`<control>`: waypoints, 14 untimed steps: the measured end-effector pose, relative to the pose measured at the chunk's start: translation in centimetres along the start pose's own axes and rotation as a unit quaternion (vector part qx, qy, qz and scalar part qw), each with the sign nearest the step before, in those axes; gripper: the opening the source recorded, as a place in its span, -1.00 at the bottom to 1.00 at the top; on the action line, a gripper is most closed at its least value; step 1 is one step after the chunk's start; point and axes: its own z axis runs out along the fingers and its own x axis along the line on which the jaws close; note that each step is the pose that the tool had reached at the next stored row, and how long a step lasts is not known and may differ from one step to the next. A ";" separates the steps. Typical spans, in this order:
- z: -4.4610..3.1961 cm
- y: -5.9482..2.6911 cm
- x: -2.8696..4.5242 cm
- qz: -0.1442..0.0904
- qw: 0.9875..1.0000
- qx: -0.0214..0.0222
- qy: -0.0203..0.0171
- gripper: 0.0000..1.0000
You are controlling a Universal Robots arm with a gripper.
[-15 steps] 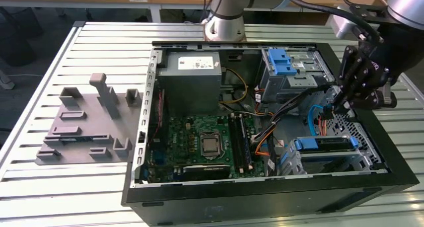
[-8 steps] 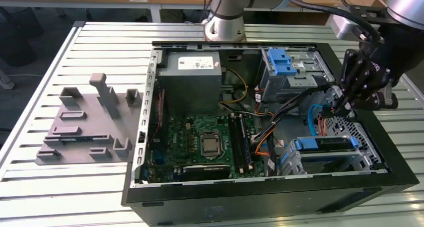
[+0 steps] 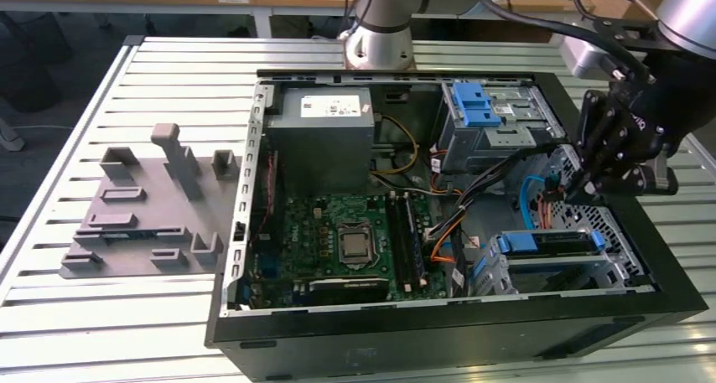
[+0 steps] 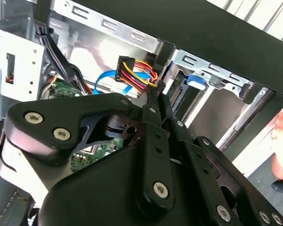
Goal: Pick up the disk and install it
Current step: 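Insert the first disk wire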
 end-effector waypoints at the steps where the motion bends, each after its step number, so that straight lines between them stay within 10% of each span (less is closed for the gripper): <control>1: 0.02 0.03 0.18 -0.001 1.000 0.000 0.000 -0.67; 14: 0.59 0.18 1.46 -0.042 0.999 0.005 0.000 -0.67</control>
